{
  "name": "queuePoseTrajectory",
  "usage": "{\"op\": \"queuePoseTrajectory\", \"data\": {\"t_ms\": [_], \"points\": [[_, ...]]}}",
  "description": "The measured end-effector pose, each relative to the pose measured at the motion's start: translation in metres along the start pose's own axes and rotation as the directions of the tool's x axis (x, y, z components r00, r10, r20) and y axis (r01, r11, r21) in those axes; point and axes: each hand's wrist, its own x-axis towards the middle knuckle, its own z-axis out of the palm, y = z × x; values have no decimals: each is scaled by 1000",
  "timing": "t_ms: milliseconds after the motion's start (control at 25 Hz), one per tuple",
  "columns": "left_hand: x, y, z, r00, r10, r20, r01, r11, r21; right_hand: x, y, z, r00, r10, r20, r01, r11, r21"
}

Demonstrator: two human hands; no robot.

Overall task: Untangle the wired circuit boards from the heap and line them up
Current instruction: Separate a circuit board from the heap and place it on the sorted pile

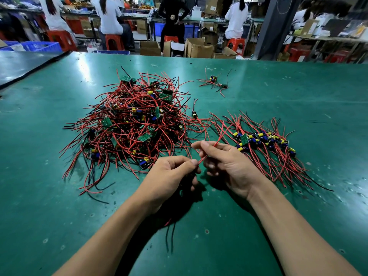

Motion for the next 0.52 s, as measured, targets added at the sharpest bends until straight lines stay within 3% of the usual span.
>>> {"op": "queuePoseTrajectory", "data": {"t_ms": [200,520], "points": [[0,-1,-1,999,30,31,-31,999,33,1,1,-6,979,-32,-200,-6,982,-188],[1,0,-4,996,21,91,-26,998,56,8,0,-11,867,-191,-461,193,980,-44]]}}
